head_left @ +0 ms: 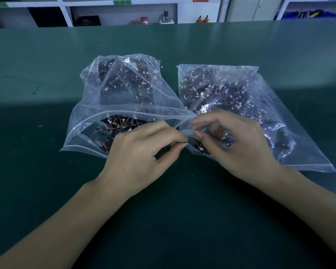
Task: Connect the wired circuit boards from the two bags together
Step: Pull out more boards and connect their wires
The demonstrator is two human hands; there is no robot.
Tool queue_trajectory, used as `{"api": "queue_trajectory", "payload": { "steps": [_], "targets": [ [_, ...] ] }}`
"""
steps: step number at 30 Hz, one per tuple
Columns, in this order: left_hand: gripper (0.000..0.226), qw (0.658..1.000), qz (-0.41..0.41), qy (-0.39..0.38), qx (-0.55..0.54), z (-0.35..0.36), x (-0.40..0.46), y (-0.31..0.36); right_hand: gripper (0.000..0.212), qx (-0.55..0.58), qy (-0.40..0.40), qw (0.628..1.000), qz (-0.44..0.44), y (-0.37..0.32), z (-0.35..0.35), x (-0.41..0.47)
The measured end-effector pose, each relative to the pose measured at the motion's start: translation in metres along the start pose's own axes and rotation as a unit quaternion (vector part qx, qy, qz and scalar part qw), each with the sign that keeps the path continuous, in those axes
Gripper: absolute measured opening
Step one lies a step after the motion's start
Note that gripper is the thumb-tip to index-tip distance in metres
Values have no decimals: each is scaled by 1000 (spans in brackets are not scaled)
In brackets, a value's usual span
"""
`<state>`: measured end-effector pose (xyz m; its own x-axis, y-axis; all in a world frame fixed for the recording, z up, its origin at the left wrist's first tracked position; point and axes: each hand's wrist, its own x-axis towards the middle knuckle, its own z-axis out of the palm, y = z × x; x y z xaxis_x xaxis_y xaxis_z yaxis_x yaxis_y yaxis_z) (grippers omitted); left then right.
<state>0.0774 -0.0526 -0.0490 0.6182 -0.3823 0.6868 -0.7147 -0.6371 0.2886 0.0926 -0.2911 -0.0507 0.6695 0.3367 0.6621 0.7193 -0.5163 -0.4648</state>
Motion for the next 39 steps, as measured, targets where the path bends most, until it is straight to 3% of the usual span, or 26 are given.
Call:
{"api": "queue_trajectory", "payload": {
  "steps": [5,9,14,19,21,24,30,34,39],
  "targets": [
    [20,991,26,-3,134,2,3,6,23,8,-8,1000,-28,-3,1,1],
    [13,970,32,-78,227,6,6,13,21,6,-13,999,-30,-4,3,0],
    [12,954,28,-146,261,13,8,22,21,5,-28,999,-17,-3,5,-2],
    [6,971,49,-88,217,11,4,18,20,4,-26,999,-18,-2,4,-1],
    [18,985,52,-48,157,5,4,16,21,7,-21,1000,-20,-1,3,-1],
    [19,992,-1,-22,126,-4,6,11,22,7,-19,1000,-19,-1,3,-2],
    [28,972,-116,-16,205,-11,3,-17,21,11,-18,1000,-13,0,3,-3],
    [14,972,-123,-54,191,-12,1,-22,22,11,-20,1000,-5,1,3,-4],
    [20,977,-112,-82,160,-15,1,-22,22,6,-24,1000,-6,1,2,-4]
  ]
}}
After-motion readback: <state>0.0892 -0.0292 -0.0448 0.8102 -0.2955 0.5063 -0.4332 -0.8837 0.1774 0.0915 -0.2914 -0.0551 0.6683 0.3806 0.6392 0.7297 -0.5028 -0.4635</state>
